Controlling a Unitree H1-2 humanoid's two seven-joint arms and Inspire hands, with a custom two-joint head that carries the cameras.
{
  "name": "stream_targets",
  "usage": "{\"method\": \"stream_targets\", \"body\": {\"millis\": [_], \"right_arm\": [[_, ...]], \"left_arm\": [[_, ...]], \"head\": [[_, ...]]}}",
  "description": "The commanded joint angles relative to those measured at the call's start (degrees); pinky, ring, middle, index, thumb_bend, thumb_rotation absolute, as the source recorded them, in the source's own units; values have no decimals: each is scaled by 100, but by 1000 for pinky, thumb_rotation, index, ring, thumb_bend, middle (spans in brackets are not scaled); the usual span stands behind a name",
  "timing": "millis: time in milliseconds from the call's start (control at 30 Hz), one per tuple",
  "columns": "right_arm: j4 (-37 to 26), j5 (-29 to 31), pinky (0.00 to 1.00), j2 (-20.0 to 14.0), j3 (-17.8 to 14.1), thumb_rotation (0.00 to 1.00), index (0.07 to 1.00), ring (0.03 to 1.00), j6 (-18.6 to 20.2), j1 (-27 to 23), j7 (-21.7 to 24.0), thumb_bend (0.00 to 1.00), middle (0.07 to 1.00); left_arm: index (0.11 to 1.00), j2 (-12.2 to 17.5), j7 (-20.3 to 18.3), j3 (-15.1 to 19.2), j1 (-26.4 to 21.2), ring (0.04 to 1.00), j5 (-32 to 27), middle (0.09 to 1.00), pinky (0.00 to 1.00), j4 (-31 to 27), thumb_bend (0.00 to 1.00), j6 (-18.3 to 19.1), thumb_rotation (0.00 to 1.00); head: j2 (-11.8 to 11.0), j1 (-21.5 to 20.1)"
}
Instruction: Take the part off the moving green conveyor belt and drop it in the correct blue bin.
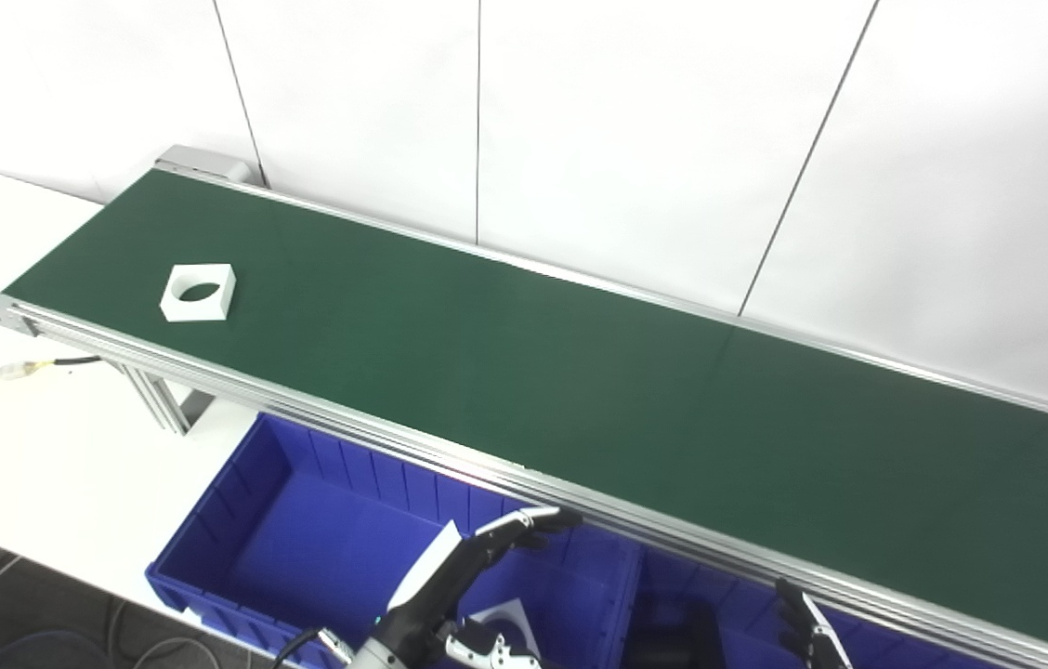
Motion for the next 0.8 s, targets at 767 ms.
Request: {"method": "stream_targets", "body": {"millis": [767], "right_arm": [[280,-56,842,-179,307,327,883,899,-346,-210,-451,981,913]], "left_arm": [[777,316,611,-441,-313,817,-34,827,744,214,904,-201,143]], "head": [[-576,-11]]}}
